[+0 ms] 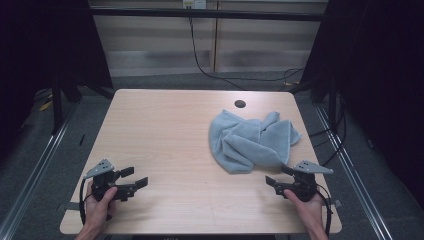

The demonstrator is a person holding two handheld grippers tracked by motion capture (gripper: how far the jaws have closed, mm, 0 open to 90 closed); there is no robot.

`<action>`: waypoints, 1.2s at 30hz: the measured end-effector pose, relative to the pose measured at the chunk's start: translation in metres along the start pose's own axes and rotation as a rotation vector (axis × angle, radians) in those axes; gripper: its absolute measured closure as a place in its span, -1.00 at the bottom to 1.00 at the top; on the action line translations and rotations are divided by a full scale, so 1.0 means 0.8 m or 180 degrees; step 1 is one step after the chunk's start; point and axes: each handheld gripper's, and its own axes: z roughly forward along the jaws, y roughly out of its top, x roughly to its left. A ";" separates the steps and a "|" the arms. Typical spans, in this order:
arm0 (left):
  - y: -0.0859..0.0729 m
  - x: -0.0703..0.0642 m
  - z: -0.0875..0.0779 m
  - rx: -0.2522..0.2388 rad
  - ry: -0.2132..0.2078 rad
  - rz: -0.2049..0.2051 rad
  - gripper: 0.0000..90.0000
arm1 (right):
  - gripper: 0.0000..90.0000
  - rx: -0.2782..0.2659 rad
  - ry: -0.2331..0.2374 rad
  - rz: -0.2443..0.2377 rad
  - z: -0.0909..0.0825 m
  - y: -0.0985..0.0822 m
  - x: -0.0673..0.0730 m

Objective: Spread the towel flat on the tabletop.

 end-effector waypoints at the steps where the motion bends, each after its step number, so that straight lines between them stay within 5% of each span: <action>1: 0.000 0.000 0.003 0.0032 -0.0007 0.0014 -0.56 | -0.54 0.0064 0.0040 0.0031 0.000 0.000 0.000; 8: 0.001 -0.001 0.007 0.0065 -0.0106 0.0012 -0.54 | -0.32 0.0154 0.0125 -0.0081 -0.001 0.008 0.010; 15: 0.001 -0.005 0.001 0.0036 -0.0061 0.0069 -0.55 | -0.14 0.0173 0.0245 -0.0121 0.003 0.032 0.009; 22: 0.002 -0.003 0.001 0.0061 -0.0009 0.0087 -0.56 | -0.30 0.0224 0.0193 -0.0263 0.024 0.074 0.014; 36: 0.002 -0.006 0.002 0.0093 -0.0037 0.0120 -0.51 | -0.60 0.0337 0.0193 -0.0195 0.081 0.123 -0.014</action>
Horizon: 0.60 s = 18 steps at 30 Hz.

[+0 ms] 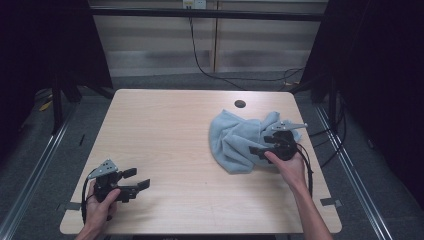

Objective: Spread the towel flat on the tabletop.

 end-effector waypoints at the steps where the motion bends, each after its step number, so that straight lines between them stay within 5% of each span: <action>1: 0.000 0.000 0.000 0.0005 -0.0021 -0.0003 -0.50 | -0.60 0.0003 -0.0012 0.0012 0.005 -0.001 -0.002; 7: 0.000 -0.005 0.002 0.0102 -0.0138 0.0101 -0.39 | -0.56 0.0302 -0.0061 0.0017 0.049 -0.017 -0.008; 8: 0.000 -0.005 0.002 0.0102 -0.0138 0.0101 -0.38 | -0.56 0.0302 -0.0061 0.0017 0.049 -0.017 -0.008; 9: 0.001 -0.007 0.003 0.0114 -0.0125 0.0151 -0.37 | -0.26 0.0256 -0.0081 -0.0001 0.059 -0.023 -0.004; 12: 0.003 -0.007 0.005 0.0129 -0.0052 0.0187 -0.36 | -0.06 0.0197 -0.0046 -0.0021 0.065 -0.031 0.002; 16: 0.005 -0.003 0.007 0.0097 -0.0100 0.0058 -0.36 | -0.01 0.0156 0.0028 0.0010 0.066 -0.036 0.009; 18: 0.005 -0.004 0.008 0.0117 -0.0070 0.0055 -0.33 | -0.01 0.0158 0.0126 -0.0066 0.068 -0.038 0.026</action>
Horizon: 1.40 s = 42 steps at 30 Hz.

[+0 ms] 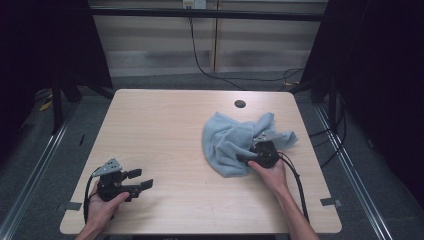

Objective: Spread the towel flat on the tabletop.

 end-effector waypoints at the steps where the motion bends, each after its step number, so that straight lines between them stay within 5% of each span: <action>1: 0.000 0.000 0.000 0.0000 0.0000 0.0000 -0.33 | -0.01 0.0000 0.0000 0.0000 0.000 0.000 0.000; 4: 0.001 -0.002 0.003 0.0051 -0.0006 -0.0008 -0.33 | -0.01 0.0034 0.0184 -0.0127 0.007 0.000 0.031; 14: 0.015 -0.013 0.014 0.0052 -0.0001 0.0067 -0.14 | -0.05 0.0059 0.0548 -0.0297 0.015 -0.004 0.084; 21: 0.046 -0.018 0.025 -0.0047 -0.0243 -0.0021 -0.03 | -0.18 0.0090 0.0747 -0.0219 0.007 0.000 0.117; 26: 0.078 -0.029 0.049 -0.0167 -0.0352 0.0067 0.05 | -0.19 -0.0075 0.0685 -0.0237 -0.024 0.015 0.110; 33: 0.075 -0.034 0.098 0.0136 -0.0292 0.0244 0.02 | -0.18 -0.0387 0.0297 -0.0132 -0.066 0.032 0.054; 38: 0.049 -0.018 0.126 0.0468 -0.0043 0.0271 0.02 | -0.31 -0.0408 0.0156 -0.0027 -0.052 0.047 0.025; 42: 0.042 -0.011 0.125 0.0486 -0.0129 0.0191 0.05 | -0.39 -0.0299 0.0114 0.0121 -0.022 0.030 0.014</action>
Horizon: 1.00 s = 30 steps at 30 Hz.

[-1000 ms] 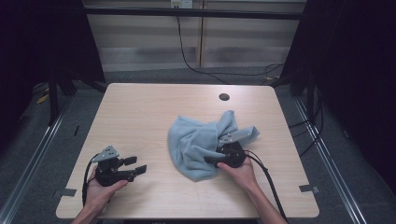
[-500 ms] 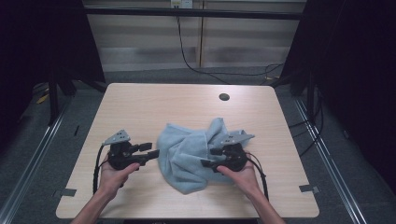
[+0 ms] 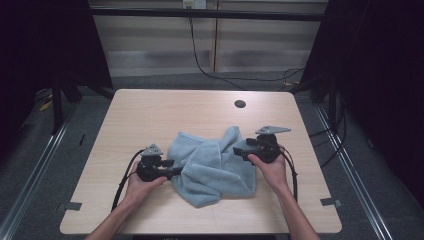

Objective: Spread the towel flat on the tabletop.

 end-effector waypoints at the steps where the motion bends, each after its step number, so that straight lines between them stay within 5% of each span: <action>1: -0.001 -0.001 0.000 0.0014 0.0010 0.0033 0.07 | -0.39 0.0061 0.0013 0.0037 0.005 -0.007 -0.001; 5: -0.007 -0.006 -0.006 0.0054 0.0024 0.0095 0.12 | -0.39 0.0274 0.0019 0.0000 0.020 -0.029 0.001; 9: -0.017 -0.009 -0.016 0.0106 0.0034 0.0177 0.17 | -0.35 0.0278 0.0005 -0.0101 0.016 -0.029 0.009; 15: -0.015 -0.008 -0.016 0.0132 0.0046 0.0185 0.20 | -0.36 -0.0088 0.0038 -0.0146 -0.005 0.016 0.011; 19: -0.015 -0.006 -0.016 0.0120 0.0041 0.0192 0.20 | -0.45 -0.0034 0.0099 -0.0156 0.017 0.036 0.005; 23: -0.018 -0.007 -0.017 0.0102 0.0040 0.0214 0.20 | -0.52 0.0304 0.0039 -0.0151 0.053 0.017 -0.004; 26: -0.020 -0.009 -0.020 0.0128 0.0010 0.0250 0.20 | -0.52 0.0347 0.0044 -0.0091 0.059 -0.005 -0.004; 30: -0.032 -0.024 -0.036 0.0272 -0.0082 0.0323 0.24 | -0.44 0.0443 -0.0035 -0.0232 0.056 -0.022 0.009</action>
